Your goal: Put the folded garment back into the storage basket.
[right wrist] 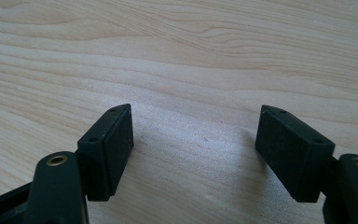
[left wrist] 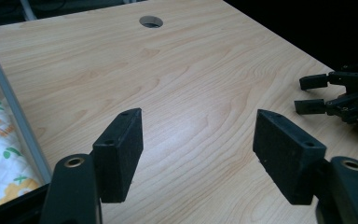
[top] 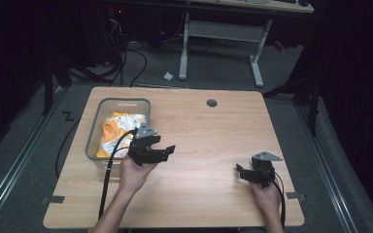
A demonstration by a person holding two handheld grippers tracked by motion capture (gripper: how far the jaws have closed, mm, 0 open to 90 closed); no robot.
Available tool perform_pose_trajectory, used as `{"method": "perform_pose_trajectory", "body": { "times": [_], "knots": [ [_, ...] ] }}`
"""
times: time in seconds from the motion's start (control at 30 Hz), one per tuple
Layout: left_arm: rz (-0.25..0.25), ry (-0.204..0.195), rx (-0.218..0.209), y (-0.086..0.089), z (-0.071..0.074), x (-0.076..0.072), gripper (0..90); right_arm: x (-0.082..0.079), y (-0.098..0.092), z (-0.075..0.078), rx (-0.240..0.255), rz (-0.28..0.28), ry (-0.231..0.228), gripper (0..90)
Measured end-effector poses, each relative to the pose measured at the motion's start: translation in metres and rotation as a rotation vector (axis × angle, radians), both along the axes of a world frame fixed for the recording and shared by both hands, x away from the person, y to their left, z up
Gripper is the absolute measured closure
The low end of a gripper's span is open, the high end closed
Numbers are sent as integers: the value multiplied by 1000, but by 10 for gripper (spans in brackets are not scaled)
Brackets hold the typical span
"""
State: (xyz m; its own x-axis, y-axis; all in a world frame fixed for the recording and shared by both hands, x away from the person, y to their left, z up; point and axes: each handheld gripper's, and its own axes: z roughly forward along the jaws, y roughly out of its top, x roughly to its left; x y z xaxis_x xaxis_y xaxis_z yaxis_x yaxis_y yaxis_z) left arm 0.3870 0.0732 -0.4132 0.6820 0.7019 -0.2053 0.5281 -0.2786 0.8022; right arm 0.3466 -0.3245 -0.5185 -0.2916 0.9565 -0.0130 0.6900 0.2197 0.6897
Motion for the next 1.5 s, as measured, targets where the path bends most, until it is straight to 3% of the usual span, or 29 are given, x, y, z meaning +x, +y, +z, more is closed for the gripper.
{"method": "perform_pose_trajectory", "body": {
  "times": [0.63, 1.5],
  "knots": [
    [-22, 30, -18, -16, -12, 0, 338, 0, 0, 0, 1, -1, 1, 280],
    [-30, 69, -4, -35, -36, 0, 339, 0, 0, 0, 0, -2, 2, 280]
  ]
}}
